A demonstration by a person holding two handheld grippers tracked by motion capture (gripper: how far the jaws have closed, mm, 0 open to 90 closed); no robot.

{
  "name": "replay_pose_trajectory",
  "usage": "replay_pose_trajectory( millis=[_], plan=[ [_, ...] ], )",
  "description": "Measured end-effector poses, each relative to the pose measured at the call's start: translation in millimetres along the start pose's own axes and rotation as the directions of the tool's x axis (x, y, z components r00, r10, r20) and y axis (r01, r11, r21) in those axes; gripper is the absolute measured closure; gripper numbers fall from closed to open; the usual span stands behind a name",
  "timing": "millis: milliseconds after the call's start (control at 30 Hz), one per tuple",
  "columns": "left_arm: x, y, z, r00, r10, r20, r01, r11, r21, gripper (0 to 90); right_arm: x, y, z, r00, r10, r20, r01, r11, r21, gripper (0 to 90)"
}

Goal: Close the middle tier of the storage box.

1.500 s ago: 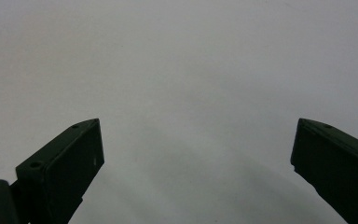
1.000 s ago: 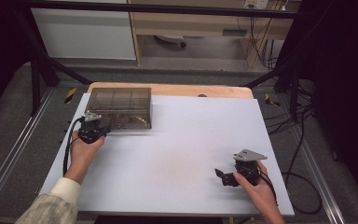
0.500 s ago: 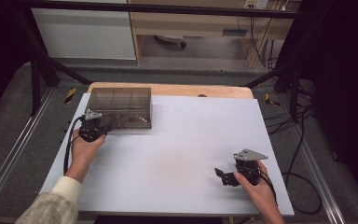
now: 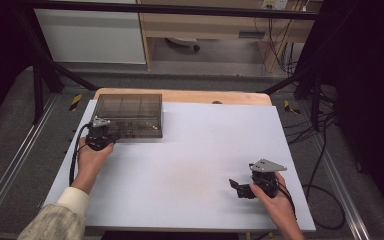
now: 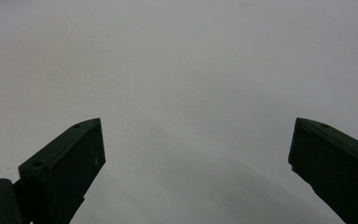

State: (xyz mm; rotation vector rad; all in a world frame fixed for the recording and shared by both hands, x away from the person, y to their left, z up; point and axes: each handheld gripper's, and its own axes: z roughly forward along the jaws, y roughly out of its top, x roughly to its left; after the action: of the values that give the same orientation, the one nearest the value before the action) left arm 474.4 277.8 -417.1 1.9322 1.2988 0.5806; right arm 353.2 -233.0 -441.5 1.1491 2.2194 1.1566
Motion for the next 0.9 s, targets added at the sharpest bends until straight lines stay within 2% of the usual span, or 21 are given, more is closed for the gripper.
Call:
replay_pose_trajectory(
  millis=[233, 400, 500, 833, 900],
  plan=[
    [1.6, 1.7, 1.5, 1.0, -0.002, -0.002, 0.002, 1.0, 0.0, 90.0, -0.6, -1.4, 2.0, 0.9997, -0.001, -0.023, 0.001, 1.0, 0.009, 2.6],
    [3.9, 1.3, 3.2, 1.0, -0.002, -0.003, 0.002, 1.0, 0.008, 90.0, -1.8, -2.2, 2.8, 0.9999, 0.01, -0.006, -0.01, 1.0, 0.021, 3.4],
    [4.4, 1.5, 4.1, 1.0, 0.001, -0.002, -0.001, 0.9999, 0.012, 90.0, -2.9, -3.1, 3.2, 1.0, 0.003, -0.009, -0.003, 1.0, 0.02, 3.7],
    [4.6, 6.3, 5.9, 0.9999, 0.013, -0.007, -0.013, 0.9997, 0.02, 90.0, -4.1, -3.0, 5.9, 0.9997, 0.022, -0.012, -0.022, 0.999, 0.028, 3.4],
    [4.4, 6.5, 6.1, 0.9999, 0.011, -0.006, -0.011, 0.9998, 0.014, 90.0, -5.2, -2.9, 5.9, 0.9997, 0.021, -0.014, -0.021, 1.0, 0.016, 3.0]
  ],
)
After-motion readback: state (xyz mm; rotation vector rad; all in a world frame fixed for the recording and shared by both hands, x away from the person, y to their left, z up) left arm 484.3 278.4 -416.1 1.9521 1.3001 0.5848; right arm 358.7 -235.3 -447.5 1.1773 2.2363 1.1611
